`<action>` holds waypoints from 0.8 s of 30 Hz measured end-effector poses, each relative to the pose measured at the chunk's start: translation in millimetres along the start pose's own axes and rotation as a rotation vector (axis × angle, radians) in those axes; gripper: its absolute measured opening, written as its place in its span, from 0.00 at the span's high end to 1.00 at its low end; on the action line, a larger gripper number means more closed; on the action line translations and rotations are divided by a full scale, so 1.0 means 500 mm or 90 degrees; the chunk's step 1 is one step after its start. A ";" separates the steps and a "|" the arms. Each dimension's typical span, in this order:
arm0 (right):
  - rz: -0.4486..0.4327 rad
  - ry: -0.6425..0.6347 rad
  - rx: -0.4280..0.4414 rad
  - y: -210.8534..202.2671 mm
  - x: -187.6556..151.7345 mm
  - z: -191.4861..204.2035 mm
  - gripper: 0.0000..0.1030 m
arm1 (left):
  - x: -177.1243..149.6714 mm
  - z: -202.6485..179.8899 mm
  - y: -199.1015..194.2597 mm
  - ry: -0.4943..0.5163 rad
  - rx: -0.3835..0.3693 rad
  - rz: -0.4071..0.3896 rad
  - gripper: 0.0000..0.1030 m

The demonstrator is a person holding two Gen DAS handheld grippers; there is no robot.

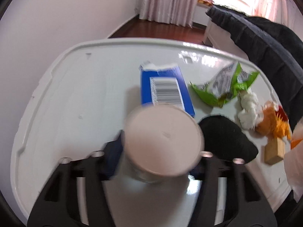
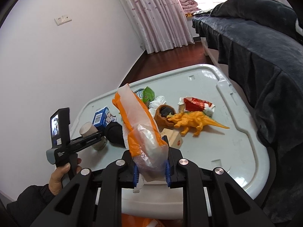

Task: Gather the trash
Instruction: 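Grasp the beige paper cup with the left gripper while the right holds the bag, then carry the cup and bag over the bucket and open both grippers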

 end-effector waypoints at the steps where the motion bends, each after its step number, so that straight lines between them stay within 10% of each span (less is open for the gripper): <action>1: 0.002 -0.002 0.000 0.003 -0.001 0.003 0.80 | -0.003 -0.003 -0.004 0.014 0.016 -0.012 0.52; 11: -0.012 -0.024 -0.018 0.008 0.002 0.018 0.80 | -0.040 -0.015 -0.080 0.039 0.039 -0.043 0.55; 24: -0.018 -0.035 0.002 -0.083 -0.102 0.048 0.80 | -0.208 -0.077 -0.335 0.077 -0.053 -0.035 0.55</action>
Point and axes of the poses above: each gripper's, at about its wrist camera, not at the fingertips, and y roughly the way its jaws point, z to its left, x to its top, the point moved 5 cm from there along y, roughly the way its jaws point, and after that the axes turned 2 degrees about y, right-handed, at the moved point
